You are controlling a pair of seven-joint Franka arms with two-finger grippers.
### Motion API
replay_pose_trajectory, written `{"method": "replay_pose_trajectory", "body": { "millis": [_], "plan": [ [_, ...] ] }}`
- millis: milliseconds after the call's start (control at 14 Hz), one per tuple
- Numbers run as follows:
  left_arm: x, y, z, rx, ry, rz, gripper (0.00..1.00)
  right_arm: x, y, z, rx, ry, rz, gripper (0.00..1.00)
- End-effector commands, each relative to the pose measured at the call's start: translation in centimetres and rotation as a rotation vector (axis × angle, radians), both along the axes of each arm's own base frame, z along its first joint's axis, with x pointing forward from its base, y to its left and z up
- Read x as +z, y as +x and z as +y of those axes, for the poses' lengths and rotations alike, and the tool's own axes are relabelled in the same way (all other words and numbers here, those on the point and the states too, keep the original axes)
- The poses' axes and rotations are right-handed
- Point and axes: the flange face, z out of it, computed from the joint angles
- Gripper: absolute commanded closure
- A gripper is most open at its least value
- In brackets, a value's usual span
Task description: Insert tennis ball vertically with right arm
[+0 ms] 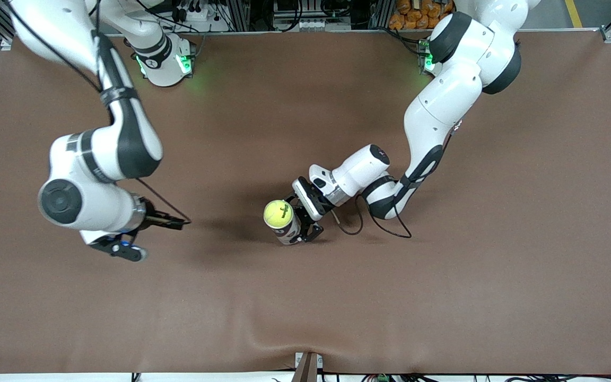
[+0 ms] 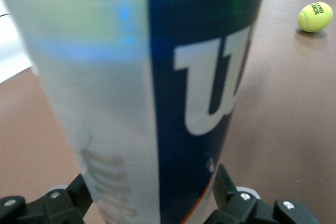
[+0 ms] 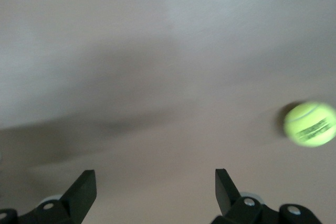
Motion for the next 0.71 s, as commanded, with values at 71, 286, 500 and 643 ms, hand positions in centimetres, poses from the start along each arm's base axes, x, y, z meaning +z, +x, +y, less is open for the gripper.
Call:
{"method": "replay_pose_trajectory", "body": {
  "millis": [71,286,500,643],
  "plan": [
    [0.0,0.0,0.1,-0.002,-0.017,-0.005,0.10,-2.6,-0.2,-9.2,0.154,0.012,0.023,0.00],
    [0.0,-0.1,0.0,-0.004,-0.017,-0.006,0.11,-7.2,-2.4,-14.6,0.211,0.031,0.036,0.00],
    [-0.1,-0.1,0.1,-0.004,-0.015,-0.008,0.15,-10.7,-5.1,-19.3,0.242,0.056,0.088,0.00],
    [0.0,-0.1,0.0,-0.005,-0.015,-0.008,0.18,-12.6,-6.9,-20.5,0.231,0.077,0.137,0.00]
  ]
}}
